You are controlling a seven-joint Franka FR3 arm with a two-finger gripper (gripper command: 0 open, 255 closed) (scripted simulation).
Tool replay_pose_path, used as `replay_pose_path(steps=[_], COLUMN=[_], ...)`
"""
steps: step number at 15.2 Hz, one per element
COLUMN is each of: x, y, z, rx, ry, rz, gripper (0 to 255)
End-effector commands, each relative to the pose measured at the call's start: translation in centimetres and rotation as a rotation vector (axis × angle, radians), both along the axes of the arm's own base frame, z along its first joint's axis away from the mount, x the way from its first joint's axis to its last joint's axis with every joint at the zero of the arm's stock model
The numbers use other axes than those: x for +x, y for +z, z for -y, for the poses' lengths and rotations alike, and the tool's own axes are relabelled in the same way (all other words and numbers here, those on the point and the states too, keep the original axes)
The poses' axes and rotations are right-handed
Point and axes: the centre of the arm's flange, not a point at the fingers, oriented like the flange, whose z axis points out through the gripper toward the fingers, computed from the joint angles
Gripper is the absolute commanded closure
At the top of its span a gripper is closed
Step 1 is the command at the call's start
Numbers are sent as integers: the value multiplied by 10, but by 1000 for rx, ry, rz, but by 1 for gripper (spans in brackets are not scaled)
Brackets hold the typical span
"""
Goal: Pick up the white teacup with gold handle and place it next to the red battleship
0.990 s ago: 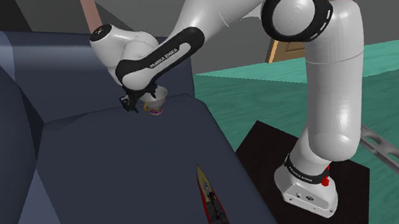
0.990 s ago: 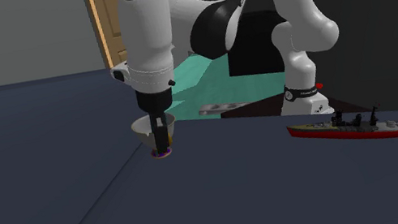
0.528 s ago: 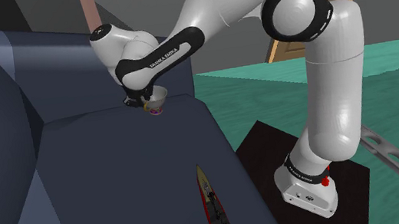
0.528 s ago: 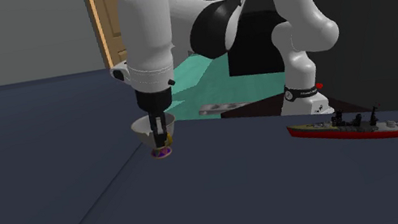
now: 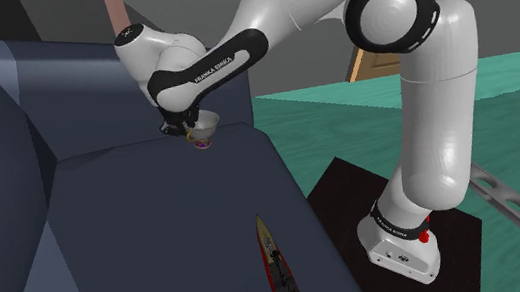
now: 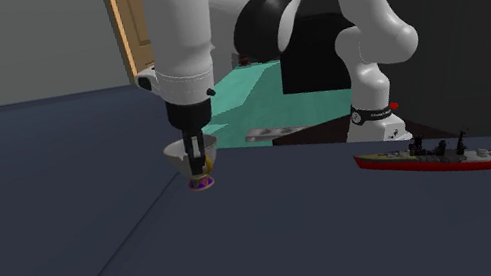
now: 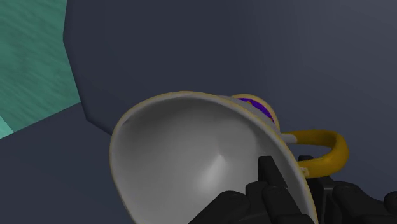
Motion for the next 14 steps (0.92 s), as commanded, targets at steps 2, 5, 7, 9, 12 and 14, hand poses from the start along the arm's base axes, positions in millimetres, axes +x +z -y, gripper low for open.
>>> replay_pose_path(steps=[2, 5, 7, 9, 12, 14], x=[1, 1, 1, 1, 1, 1], y=[15, 31, 42, 52, 68, 79], z=[0, 0, 0, 0, 0, 0], rx=[0, 0, 0, 0, 0, 0], ry=[0, 0, 0, 0, 0, 0], rz=[0, 0, 0, 0, 0, 0], gripper=[255, 255, 255, 255, 255, 255])
